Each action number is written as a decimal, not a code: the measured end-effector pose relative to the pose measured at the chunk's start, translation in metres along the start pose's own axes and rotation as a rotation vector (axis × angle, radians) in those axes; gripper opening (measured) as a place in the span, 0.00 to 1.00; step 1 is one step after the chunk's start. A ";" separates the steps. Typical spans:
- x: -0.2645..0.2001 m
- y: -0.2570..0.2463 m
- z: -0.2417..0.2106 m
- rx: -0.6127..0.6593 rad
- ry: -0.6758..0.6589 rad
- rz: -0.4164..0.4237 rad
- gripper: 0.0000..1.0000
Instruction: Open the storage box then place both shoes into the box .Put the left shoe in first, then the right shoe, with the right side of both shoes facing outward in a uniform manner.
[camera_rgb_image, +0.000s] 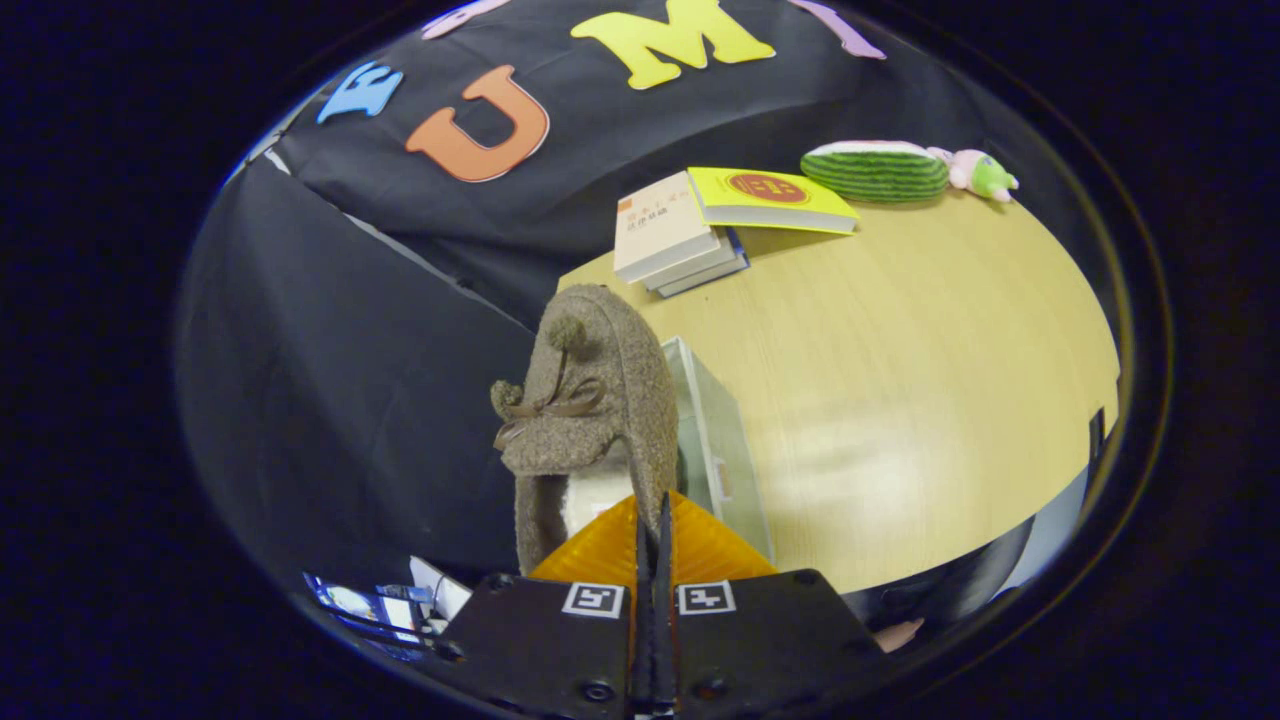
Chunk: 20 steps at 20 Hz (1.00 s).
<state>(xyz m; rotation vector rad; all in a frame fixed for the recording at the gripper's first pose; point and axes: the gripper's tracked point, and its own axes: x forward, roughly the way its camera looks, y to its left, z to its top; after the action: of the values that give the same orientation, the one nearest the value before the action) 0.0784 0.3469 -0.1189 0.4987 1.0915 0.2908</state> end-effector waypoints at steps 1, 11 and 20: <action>0.003 -0.004 -0.001 -0.006 0.003 -0.020 0.06; 0.028 -0.006 -0.014 0.039 0.040 -0.057 0.06; 0.031 0.007 -0.029 0.045 0.086 0.014 0.21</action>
<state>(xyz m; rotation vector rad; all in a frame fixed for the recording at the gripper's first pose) 0.0664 0.3744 -0.1494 0.5382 1.1804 0.3027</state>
